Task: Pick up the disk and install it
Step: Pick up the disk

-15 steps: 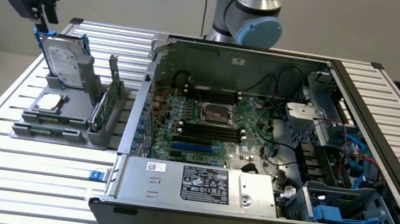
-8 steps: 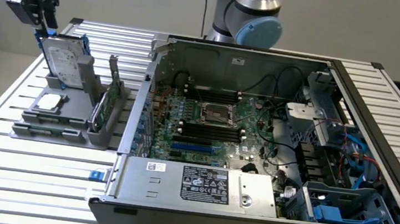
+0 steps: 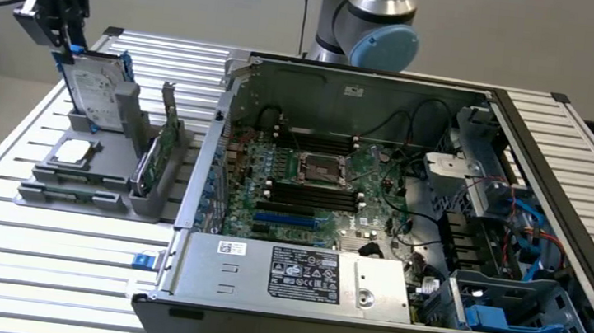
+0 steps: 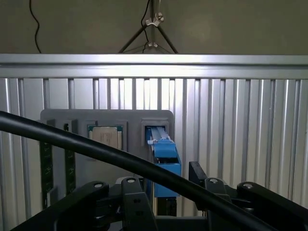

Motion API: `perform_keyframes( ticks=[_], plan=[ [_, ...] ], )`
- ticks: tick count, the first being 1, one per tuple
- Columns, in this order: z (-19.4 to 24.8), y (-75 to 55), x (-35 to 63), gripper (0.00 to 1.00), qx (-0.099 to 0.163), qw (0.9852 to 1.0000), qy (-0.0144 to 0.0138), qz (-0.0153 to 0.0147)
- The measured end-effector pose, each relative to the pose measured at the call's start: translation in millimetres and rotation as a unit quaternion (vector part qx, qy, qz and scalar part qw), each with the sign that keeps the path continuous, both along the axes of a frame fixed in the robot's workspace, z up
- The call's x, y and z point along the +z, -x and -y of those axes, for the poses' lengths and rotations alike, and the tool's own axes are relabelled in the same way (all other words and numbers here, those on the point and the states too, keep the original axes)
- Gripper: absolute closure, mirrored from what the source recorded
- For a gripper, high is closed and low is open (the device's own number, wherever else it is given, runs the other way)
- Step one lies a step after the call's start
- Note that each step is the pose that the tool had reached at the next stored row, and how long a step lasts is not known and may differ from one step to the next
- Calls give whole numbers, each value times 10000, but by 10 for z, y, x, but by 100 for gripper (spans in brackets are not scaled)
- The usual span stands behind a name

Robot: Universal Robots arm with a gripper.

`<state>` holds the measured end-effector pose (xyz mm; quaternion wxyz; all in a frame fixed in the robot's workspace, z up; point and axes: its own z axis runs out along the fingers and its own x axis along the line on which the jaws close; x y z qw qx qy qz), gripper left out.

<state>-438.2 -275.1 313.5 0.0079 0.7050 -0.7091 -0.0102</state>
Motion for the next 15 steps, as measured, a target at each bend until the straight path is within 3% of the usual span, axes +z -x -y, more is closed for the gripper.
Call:
perform_keyframes(
  ticks=[8,15],
  plan=[
    [0,7,-142,52,0,10000,0,1],
    [0,10,-205,52,0,10000,0,0]
  ],
)
